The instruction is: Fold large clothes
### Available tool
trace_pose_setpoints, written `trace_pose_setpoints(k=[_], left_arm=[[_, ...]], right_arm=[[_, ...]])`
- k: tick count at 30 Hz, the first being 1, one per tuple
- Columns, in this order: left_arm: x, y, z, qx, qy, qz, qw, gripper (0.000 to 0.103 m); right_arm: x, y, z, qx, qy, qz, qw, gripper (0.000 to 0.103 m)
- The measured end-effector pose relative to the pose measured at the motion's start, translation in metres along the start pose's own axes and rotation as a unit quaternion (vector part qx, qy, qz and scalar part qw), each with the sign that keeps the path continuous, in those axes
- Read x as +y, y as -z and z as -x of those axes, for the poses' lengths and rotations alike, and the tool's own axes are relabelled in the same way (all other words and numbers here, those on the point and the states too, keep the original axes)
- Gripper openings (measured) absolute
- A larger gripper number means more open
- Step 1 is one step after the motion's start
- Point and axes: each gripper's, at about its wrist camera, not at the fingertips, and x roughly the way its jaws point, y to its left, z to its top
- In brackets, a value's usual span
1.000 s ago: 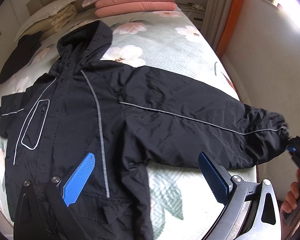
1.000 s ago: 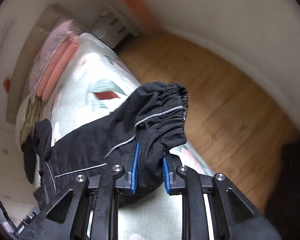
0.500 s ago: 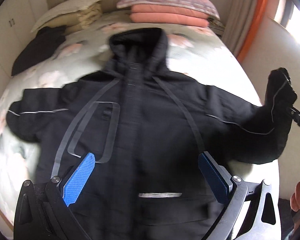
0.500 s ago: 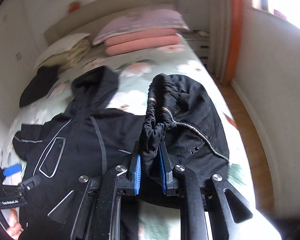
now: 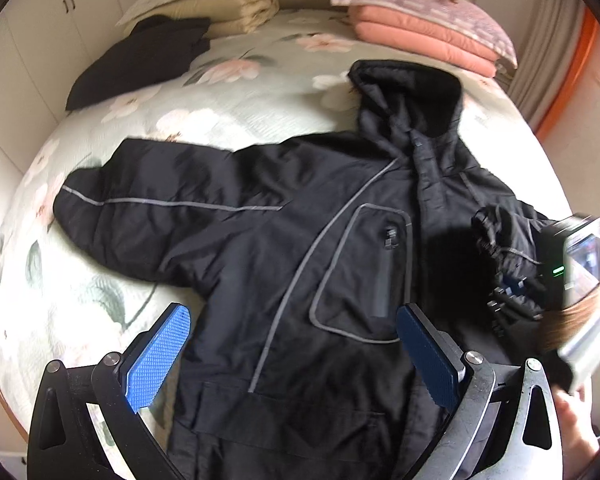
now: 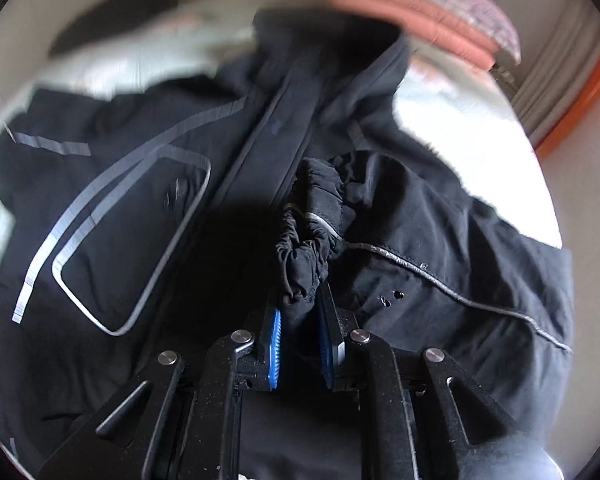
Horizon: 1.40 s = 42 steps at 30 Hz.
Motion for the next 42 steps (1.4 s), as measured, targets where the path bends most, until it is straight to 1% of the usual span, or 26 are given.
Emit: trace_pose_setpoints(k=[2,3,6,10,11,12,13,14,15,16,18,19,21,22,24,25,27,28,31,33,34,36,37,40,42], left_arm=[[0.009,0.002,-0.008,0.006,-0.001,0.001,1.0,0.103],[0.012,0.003,-0.012,0.009,-0.002,0.001,1.0,0.103],[0.019,0.005,-0.023,0.019,0.0,0.002,0.9998,0.103],[0.024,-0.001,-0.03,0.023,0.018,0.012,0.9995,0.103],[0.024,-0.003,-0.03,0.021,0.022,0.012,0.9995,0.103],[0.023,-0.005,-0.03,0.017,0.026,0.012,0.9994,0.103],[0.021,-0.007,-0.03,0.014,0.028,0.011,0.9994,0.103],[0.019,-0.01,-0.032,0.013,0.03,0.009,0.9994,0.103],[0.016,-0.012,-0.032,0.011,0.033,0.009,0.9994,0.103],[0.013,-0.014,-0.033,0.009,0.037,0.009,0.9992,0.103],[0.006,-0.018,-0.035,0.007,0.047,0.008,0.9988,0.103],[0.001,-0.018,-0.036,0.007,0.053,0.006,0.9985,0.103],[-0.014,-0.02,-0.041,0.011,0.072,-0.004,0.9973,0.103],[-0.022,-0.019,-0.044,0.014,0.082,-0.009,0.9965,0.103],[-0.046,-0.016,-0.052,0.024,0.114,-0.025,0.9929,0.103],[-0.061,-0.014,-0.058,0.033,0.135,-0.033,0.9898,0.103],[-0.084,-0.011,-0.068,0.045,0.168,-0.046,0.9837,0.103],[-0.095,-0.009,-0.073,0.05,0.182,-0.049,0.9809,0.103],[-0.13,-0.005,-0.095,0.074,0.21,-0.059,0.9732,0.103],[-0.147,-0.006,-0.11,0.088,0.216,-0.063,0.9704,0.101],[-0.152,-0.006,-0.116,0.093,0.218,-0.062,0.9696,0.099],[-0.162,-0.007,-0.127,0.105,0.221,-0.055,0.968,0.097],[-0.164,-0.007,-0.13,0.108,0.223,-0.05,0.9675,0.096],[-0.173,-0.012,-0.138,0.11,0.231,-0.045,0.9658,0.094],[-0.179,-0.014,-0.145,0.115,0.23,-0.046,0.9651,0.09]], right_arm=[[0.008,0.003,-0.019,0.015,0.008,0.01,1.0,0.02],[0.012,0.008,-0.023,0.014,0.017,0.016,1.0,0.021],[0.018,0.016,-0.025,0.011,0.03,0.027,0.999,0.023],[0.022,0.017,-0.017,0.024,0.029,0.047,0.998,0.026],[0.02,0.018,-0.009,0.026,0.016,0.047,0.998,0.029],[0.016,0.021,0.001,0.025,-0.01,0.039,0.999,0.039],[0.012,0.022,0.012,0.022,-0.034,0.03,0.999,0.044],[0.007,0.026,0.024,0.019,-0.061,0.016,0.998,0.054],[0.003,0.028,0.032,0.017,-0.079,0.006,0.997,0.059],[-0.003,0.033,0.043,0.015,-0.096,-0.006,0.995,0.061],[-0.015,0.046,0.063,0.011,-0.112,-0.03,0.993,0.061],[-0.024,0.044,0.07,0.007,-0.111,-0.04,0.993,0.061],[-0.056,0.049,0.083,-0.007,-0.092,-0.078,0.993,0.061],[-0.071,0.046,0.085,-0.01,-0.084,-0.1,0.991,0.061],[-0.11,0.053,0.079,-0.008,-0.062,-0.151,0.987,0.061],[-0.124,0.05,0.072,-0.003,-0.055,-0.17,0.984,0.061],[-0.151,0.057,0.052,0.009,-0.05,-0.201,0.978,0.061],[-0.161,0.058,0.041,0.013,-0.045,-0.207,0.977,0.061],[-0.175,0.062,0.004,0.044,-0.036,-0.207,0.977,0.059],[-0.171,0.066,-0.014,0.056,-0.026,-0.189,0.98,0.059],[-0.168,0.068,-0.02,0.054,-0.018,-0.178,0.982,0.059],[-0.164,0.073,-0.024,0.045,-0.005,-0.164,0.985,0.06],[-0.164,0.075,-0.023,0.041,-0.006,-0.161,0.986,0.06],[-0.171,0.083,-0.02,0.034,-0.023,-0.162,0.986,0.06],[-0.175,0.086,-0.018,0.033,-0.03,-0.158,0.986,0.061]])
